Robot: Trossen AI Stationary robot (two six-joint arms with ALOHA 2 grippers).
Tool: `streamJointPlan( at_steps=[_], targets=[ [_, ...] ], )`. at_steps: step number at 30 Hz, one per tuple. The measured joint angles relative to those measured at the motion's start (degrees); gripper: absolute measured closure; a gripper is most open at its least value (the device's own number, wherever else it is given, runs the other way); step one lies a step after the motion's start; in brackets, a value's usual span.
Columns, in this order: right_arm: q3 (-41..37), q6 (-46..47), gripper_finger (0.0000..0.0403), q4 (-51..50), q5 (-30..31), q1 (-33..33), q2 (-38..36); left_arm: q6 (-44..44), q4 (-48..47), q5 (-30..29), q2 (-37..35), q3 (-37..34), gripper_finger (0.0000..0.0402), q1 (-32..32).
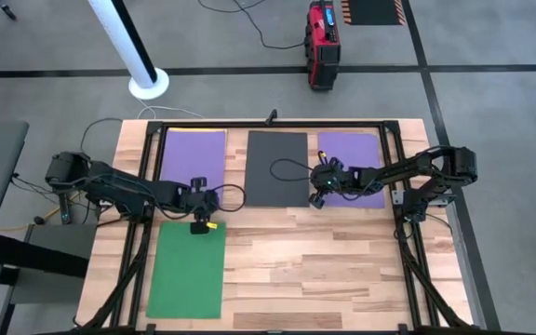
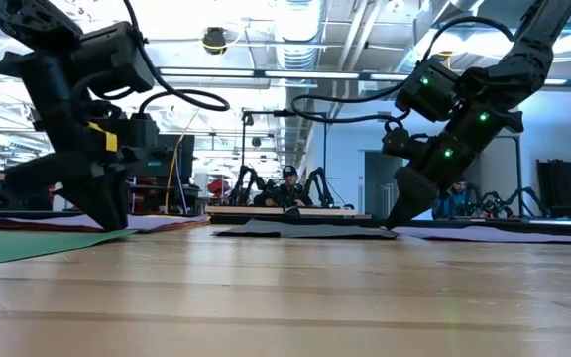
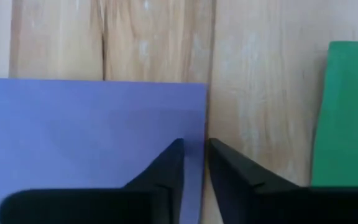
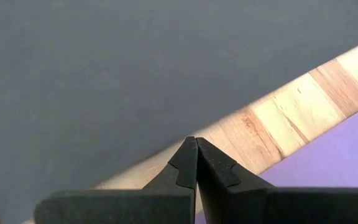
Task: Organize paper
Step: Stack the left purple paper on the other purple paper
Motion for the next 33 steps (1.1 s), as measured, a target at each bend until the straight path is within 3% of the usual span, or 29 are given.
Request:
streamJointPlan(
  at_steps=[3,5,22,28,33],
  targets=[
    [0.0,0.0,0.0403,0.0,0.0,0.0,0.0,0.0,-0.7,0.4,0.1,0.2,0.0385,0.0],
    [0.0,0.0,0.0403,0.0,0.0,0.0,0.0,0.0,-1.4,0.5,0.1,0.6,0.0395,0.0],
    [0.0,-0.6,0.0403,0.0,0.0,0.7,0.0,2.5,-9.1,-0.6,0.2,9.3,0.0401,0.1],
    [0.2,-7.0,0.0403,5.8,-1.2,5.5,0.0,3.7,-8.9,1.1,0.2,11.1,0.0401,0.1],
    [5.1,-13.0,0.0396,8.4,-3.4,9.0,0.1,3.8,-8.5,1.2,0.2,12.4,0.0401,0.1]
  ],
)
